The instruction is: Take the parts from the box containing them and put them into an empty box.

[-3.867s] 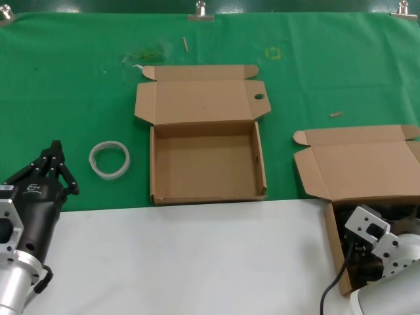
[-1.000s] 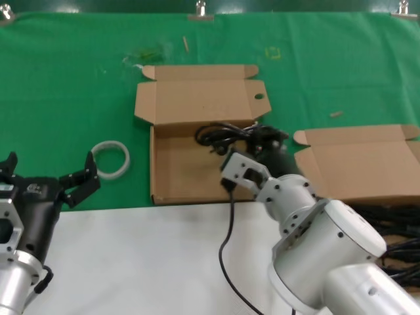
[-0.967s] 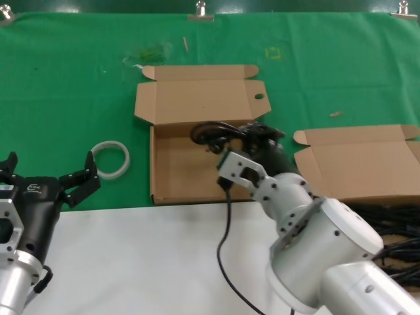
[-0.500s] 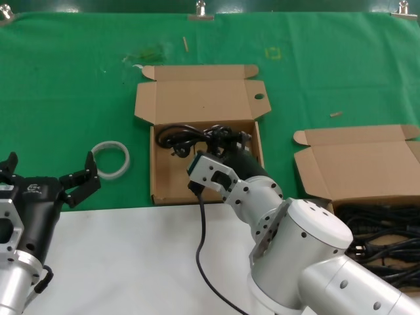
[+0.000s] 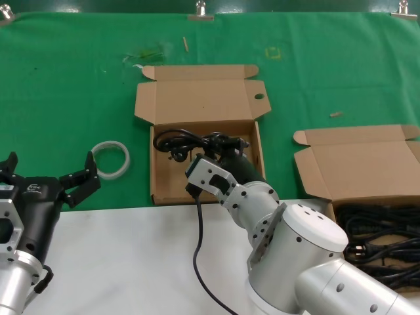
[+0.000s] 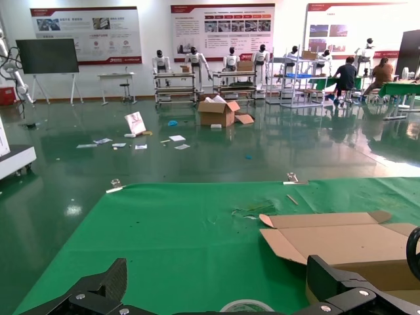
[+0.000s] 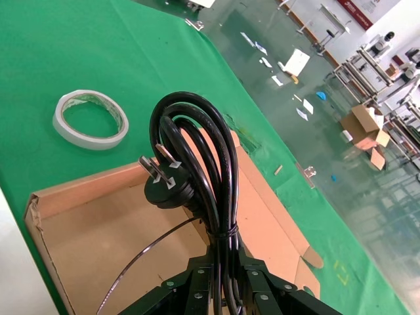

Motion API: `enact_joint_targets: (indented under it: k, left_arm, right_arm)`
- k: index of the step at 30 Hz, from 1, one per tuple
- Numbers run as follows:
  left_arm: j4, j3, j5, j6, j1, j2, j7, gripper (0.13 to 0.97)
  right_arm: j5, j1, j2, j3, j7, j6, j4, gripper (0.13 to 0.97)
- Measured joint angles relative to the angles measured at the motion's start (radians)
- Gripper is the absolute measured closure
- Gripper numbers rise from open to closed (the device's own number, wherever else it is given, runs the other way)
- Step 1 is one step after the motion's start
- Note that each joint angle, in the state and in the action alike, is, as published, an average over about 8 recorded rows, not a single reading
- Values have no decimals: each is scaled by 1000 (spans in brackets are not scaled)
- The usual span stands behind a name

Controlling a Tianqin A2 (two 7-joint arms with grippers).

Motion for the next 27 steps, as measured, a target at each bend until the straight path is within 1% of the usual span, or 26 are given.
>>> enact_joint_targets:
  k: [11, 19, 20, 27]
  left_arm:
    - [0, 0, 0, 0, 0, 0, 0, 132]
    - [0, 0, 0, 0, 0, 0, 0, 132]
    - [0, 0, 0, 0, 0, 0, 0, 132]
    - [0, 0, 0, 0, 0, 0, 0, 132]
  right_arm:
    - [0, 0, 0, 0, 2, 0, 0, 881]
    - [0, 0, 0, 0, 2, 0, 0, 793]
    - [0, 0, 0, 0, 2, 0, 0, 793]
    - [0, 0, 0, 0, 2, 0, 0, 658]
